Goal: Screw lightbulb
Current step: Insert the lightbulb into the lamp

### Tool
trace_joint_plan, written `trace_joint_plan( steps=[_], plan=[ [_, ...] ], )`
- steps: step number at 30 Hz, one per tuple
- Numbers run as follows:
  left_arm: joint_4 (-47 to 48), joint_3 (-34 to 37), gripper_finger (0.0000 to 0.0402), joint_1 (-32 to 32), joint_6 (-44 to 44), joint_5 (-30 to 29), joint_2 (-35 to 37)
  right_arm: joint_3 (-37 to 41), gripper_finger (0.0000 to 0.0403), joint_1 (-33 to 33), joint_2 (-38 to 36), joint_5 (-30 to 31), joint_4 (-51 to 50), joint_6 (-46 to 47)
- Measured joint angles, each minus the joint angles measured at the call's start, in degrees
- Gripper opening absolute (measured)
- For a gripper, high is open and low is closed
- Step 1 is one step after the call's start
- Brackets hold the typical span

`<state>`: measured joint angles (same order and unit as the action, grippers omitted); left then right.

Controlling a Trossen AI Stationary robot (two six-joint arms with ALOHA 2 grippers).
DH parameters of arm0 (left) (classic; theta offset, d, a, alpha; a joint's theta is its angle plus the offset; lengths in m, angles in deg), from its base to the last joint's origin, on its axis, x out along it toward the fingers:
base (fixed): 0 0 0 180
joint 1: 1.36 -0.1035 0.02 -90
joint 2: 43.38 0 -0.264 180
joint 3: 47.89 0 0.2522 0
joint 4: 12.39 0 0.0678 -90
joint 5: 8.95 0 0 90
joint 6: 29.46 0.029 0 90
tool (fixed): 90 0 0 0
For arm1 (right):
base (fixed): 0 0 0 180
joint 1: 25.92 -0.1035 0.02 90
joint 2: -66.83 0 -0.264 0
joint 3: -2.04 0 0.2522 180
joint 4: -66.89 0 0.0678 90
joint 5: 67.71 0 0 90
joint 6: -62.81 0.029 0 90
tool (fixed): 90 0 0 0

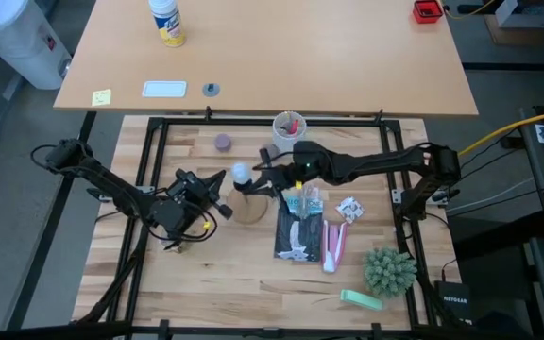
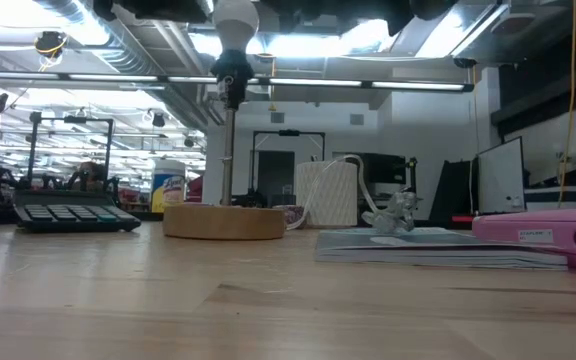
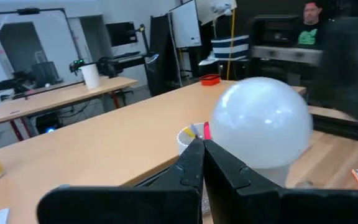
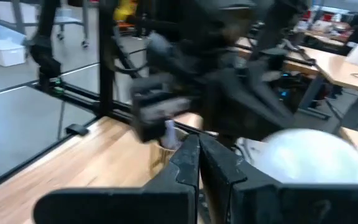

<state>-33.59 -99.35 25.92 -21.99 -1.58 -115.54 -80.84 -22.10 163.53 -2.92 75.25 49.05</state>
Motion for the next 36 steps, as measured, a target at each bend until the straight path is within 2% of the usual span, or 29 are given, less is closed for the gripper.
trace_joint_plan(
  steps=[4, 9, 14, 20, 29, 36],
  plan=[
    [-1.83, 0.00, 0.0001, -0.14, 2.81, -0.42, 0.00, 0.00, 0.0017, -0.31, -0.34, -0.28, 1.17, -0.37],
    [-11.18, 0.00, 0.0001, 1.07, 11.63, -0.62, 0.00, -0.02, 0.0017, 0.85, -2.31, 3.51, 1.87, -1.61],
    [-15.17, -0.01, 0.0001, 2.84, 15.94, 4.64, 0.02, -0.07, 0.0017, 3.32, -5.64, 5.07, 2.08, -3.63],
    [-12.55, -0.01, 0.0001, 3.48, 12.07, 11.71, 0.02, -0.11, 0.0017, 7.92, -5.00, 5.22, 2.07, -1.98],
    [-0.73, 0.00, 0.0001, 1.67, 0.17, 11.98, 0.00, -0.04, 0.0017, 8.88, -0.39, 5.03, 1.84, -0.11],
    [0.19, 0.00, 0.0001, 0.23, -0.87, 10.81, 0.00, -0.04, 0.0017, 8.89, -0.24, 3.49, 1.77, 1.97]
  ],
)
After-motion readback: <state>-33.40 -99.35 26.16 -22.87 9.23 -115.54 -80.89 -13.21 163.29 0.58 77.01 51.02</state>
